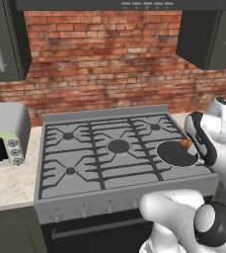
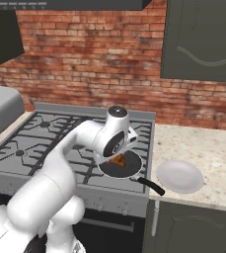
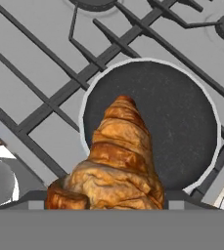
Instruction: Pick the croissant and place it on the pan. Then turn on the stove to warm the croissant.
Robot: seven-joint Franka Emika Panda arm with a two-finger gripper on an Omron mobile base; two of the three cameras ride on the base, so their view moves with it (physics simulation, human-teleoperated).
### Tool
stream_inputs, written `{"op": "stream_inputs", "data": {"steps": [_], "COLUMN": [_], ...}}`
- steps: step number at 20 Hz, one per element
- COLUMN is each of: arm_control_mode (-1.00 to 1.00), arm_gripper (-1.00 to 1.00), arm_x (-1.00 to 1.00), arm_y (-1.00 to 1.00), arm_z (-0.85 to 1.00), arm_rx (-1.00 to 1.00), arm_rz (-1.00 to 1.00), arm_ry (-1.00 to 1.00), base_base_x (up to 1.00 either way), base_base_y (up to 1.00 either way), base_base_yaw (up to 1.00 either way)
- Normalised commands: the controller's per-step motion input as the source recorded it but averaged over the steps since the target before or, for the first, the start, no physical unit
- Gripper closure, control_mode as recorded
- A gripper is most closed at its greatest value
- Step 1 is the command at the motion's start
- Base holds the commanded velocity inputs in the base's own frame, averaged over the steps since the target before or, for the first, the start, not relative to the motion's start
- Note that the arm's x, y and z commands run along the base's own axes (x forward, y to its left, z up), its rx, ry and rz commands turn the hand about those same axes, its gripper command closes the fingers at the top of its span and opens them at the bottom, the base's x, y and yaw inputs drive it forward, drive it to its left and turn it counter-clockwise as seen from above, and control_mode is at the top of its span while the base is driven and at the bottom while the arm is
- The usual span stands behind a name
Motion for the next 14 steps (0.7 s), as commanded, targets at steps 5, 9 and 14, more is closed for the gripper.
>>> {"op": "stream_inputs", "data": {"steps": [5, 9, 14], "arm_control_mode": [-1.00, -1.00, -1.00], "arm_gripper": [1.00, 1.00, 1.00], "arm_x": [0.29, 0.29, 0.24], "arm_y": [0.00, 0.00, 0.00], "arm_z": [-0.09, -0.25, -0.41], "arm_rx": [0.00, 0.00, 0.00], "arm_rz": [0.00, 0.00, 0.00], "arm_ry": [0.11, 0.12, 0.06], "base_base_x": [0.00, 0.00, 0.00], "base_base_y": [0.00, 0.00, 0.00], "base_base_yaw": [0.00, 0.00, 0.00]}}
